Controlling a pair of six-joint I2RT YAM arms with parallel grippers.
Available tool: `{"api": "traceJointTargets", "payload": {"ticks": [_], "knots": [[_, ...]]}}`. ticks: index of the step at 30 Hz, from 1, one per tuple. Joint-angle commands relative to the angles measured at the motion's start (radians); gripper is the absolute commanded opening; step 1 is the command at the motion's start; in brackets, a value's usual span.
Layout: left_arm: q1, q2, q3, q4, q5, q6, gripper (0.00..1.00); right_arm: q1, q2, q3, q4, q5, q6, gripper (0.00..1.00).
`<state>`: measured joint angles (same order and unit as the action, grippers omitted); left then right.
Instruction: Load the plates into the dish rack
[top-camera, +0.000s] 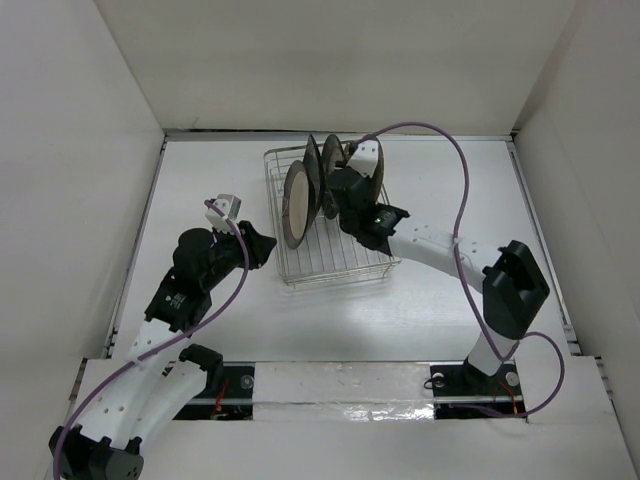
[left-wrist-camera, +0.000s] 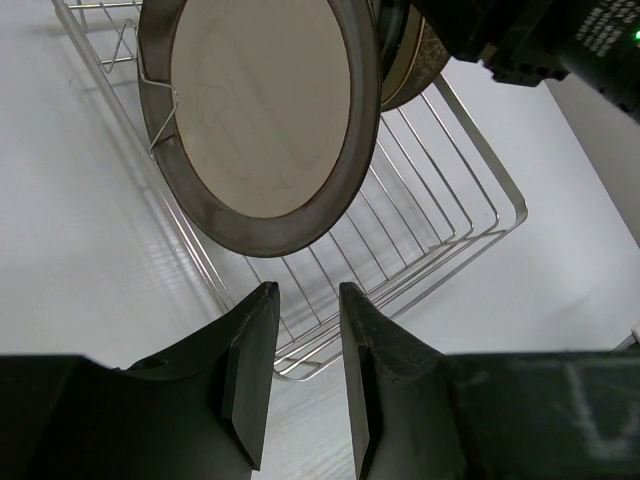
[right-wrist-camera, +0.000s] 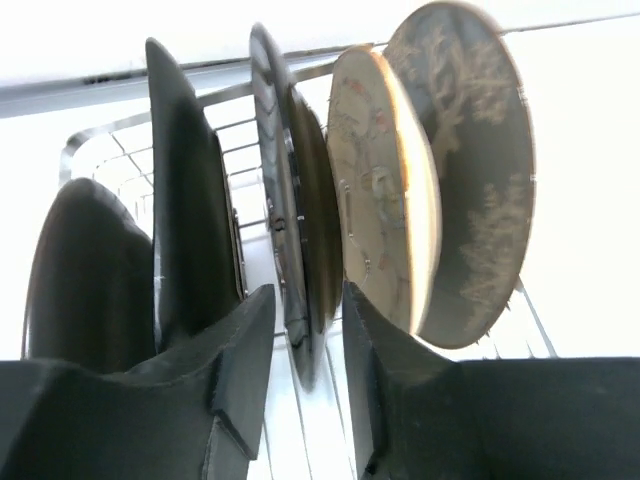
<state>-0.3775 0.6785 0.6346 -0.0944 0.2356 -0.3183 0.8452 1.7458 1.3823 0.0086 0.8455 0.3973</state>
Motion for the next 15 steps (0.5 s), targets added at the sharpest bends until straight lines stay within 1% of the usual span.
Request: {"api": "traceJointTargets", "payload": {"ticks": [1,2,3,4,5,6,8,9,10,11,12,13,14,15], "knots": [[0.006,-0.016,0.027,0.038,-0.01,0.007,0.28,0.003,-0.104,-0.026,0.044,0.036,0.005,0.43],[0.006,-0.013,0.031,0.035,-0.021,0.007,0.28,0.003,-0.121,-0.029,0.041,0.035,-0.008,0.44],[0.006,-0.008,0.033,0.027,-0.034,0.01,0.28,0.003,-0.164,-0.032,0.031,0.036,-0.014,0.49],[0.006,0.003,0.033,0.024,-0.038,0.012,0.28,0.003,-0.192,-0.041,0.039,0.033,-0.021,0.5],[0.006,0.006,0.034,0.021,-0.038,0.013,0.28,0.003,-0.221,-0.072,0.054,0.026,-0.046,0.54],[0.006,0.01,0.036,0.016,-0.039,0.015,0.28,0.003,-0.283,-0.09,0.086,0.006,-0.064,0.63],[0.006,0.007,0.037,0.021,-0.048,0.015,0.28,0.003,-0.343,-0.139,0.105,-0.002,-0.086,0.76],[0.006,0.006,0.037,0.022,-0.059,0.015,0.28,0.003,-0.374,-0.155,0.105,0.013,-0.092,0.91],[0.006,0.004,0.04,0.019,-0.061,0.016,0.28,0.003,-0.405,-0.175,0.105,0.03,-0.098,1.0],[0.006,-0.006,0.039,0.018,-0.065,0.021,0.28,0.003,-0.472,-0.199,0.113,0.056,-0.116,1.0],[0.006,-0.013,0.042,0.018,-0.071,0.022,0.28,0.003,-0.508,-0.263,0.14,0.105,-0.127,1.0],[0.006,-0.022,0.04,0.019,-0.076,0.025,0.28,-0.011,-0.544,-0.299,0.152,0.121,-0.136,1.0],[0.006,-0.048,0.039,0.024,-0.087,0.025,0.28,-0.024,-0.618,-0.333,0.16,0.133,-0.141,1.0],[0.006,-0.062,0.034,0.031,-0.103,0.025,0.28,-0.041,-0.658,-0.4,0.162,0.142,-0.137,1.0]]}}
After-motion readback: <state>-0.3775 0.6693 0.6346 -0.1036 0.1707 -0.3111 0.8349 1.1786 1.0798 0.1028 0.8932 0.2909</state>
